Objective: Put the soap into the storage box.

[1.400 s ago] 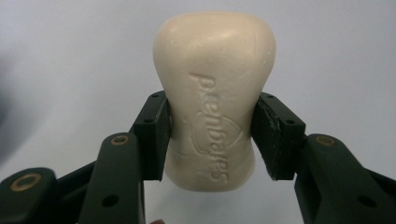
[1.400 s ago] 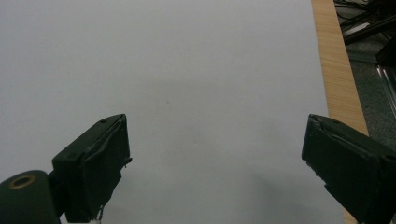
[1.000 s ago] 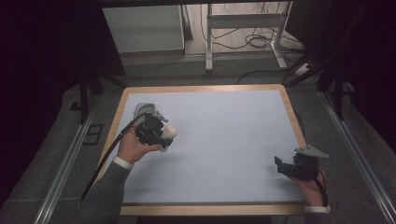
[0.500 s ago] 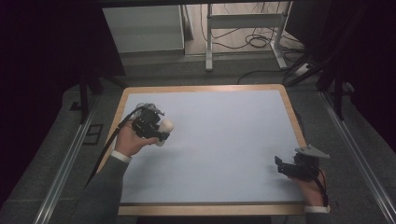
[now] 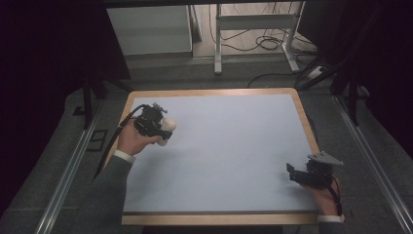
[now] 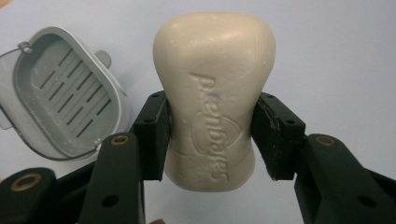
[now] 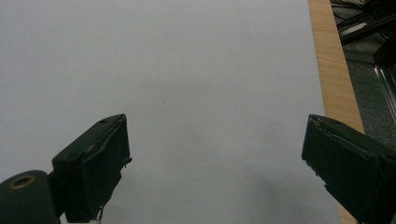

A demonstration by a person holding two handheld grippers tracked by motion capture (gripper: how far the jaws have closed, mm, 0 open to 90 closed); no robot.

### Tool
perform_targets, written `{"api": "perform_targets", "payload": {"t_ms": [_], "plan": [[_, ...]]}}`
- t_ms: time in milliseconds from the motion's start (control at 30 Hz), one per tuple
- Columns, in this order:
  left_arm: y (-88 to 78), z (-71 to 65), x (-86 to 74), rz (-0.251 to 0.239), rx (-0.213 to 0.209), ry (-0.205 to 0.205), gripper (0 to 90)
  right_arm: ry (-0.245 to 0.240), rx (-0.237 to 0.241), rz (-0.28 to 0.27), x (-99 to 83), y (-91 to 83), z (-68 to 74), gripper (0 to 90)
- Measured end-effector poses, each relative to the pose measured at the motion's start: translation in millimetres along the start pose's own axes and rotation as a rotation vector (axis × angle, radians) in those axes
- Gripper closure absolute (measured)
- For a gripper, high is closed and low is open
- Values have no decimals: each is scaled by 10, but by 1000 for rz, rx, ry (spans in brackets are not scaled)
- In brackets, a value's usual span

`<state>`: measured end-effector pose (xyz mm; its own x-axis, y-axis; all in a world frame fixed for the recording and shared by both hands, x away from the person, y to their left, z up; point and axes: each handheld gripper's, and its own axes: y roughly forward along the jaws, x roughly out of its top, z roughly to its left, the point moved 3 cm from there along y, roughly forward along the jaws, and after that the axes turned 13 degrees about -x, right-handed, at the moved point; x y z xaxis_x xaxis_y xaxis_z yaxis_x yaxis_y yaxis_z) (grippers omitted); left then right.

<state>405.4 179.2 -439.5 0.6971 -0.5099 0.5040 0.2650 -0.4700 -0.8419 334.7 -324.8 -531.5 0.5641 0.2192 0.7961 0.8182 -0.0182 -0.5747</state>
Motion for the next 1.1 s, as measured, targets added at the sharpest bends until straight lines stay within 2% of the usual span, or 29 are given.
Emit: {"api": "perform_targets", "payload": {"t_ms": [533, 733, 800, 1100], "plan": [[-64, 187, 62, -1, 24, -38, 500, 1, -4, 3, -9, 9, -11, 74], [-74, 312, 76, 3, 32, -75, 500, -1, -5, 3, -10, 13, -6, 74], [-60, 378, 87, 2, 36, -100, 500, -1, -5, 4, -12, 15, -6, 74], [-14, 537, 126, 11, 57, -147, 500, -2, -6, 4, -15, 16, -16, 75]]}}
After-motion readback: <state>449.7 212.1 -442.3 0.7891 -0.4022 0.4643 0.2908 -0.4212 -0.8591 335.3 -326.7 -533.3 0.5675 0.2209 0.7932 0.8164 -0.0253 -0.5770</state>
